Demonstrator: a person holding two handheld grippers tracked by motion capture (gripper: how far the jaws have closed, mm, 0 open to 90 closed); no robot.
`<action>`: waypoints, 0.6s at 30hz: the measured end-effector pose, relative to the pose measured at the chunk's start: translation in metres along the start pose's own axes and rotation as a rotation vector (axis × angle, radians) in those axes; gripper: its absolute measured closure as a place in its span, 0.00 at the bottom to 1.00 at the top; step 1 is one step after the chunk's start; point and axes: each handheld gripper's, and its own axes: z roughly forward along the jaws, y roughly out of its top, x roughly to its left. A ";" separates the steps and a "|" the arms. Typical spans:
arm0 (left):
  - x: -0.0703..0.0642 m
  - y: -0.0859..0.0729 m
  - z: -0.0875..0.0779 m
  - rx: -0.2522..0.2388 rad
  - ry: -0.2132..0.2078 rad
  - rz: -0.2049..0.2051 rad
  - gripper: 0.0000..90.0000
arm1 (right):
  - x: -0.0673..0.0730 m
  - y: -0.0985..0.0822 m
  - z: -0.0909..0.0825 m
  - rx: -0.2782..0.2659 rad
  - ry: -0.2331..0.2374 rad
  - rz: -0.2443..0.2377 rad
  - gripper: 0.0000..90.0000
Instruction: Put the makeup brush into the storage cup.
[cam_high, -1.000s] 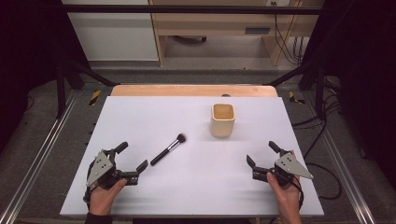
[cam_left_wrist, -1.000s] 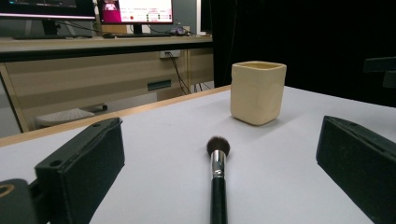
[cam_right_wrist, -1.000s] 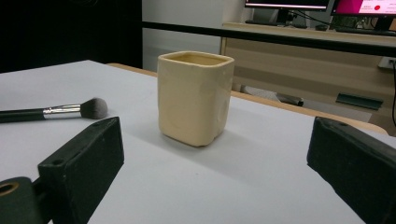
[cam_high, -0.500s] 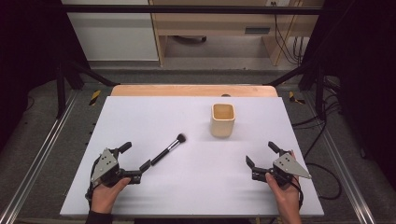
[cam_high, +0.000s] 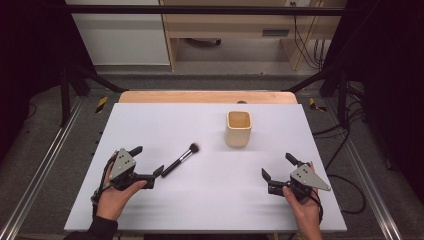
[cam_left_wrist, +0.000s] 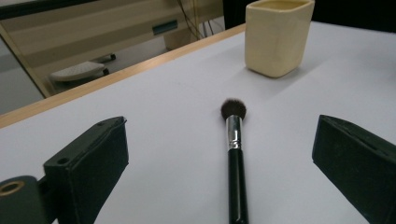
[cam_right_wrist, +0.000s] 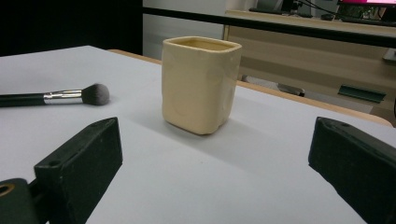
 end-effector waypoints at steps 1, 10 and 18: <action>0.000 0.003 0.002 0.015 -0.005 0.010 0.03 | 0.001 0.000 0.001 -0.002 0.001 0.001 0.04; 0.000 0.029 0.024 0.144 -0.080 0.034 0.03 | -0.001 -0.001 -0.001 -0.005 -0.007 0.008 0.04; -0.003 0.043 0.040 0.246 -0.103 0.066 0.03 | 0.000 -0.001 0.000 -0.009 -0.008 0.007 0.04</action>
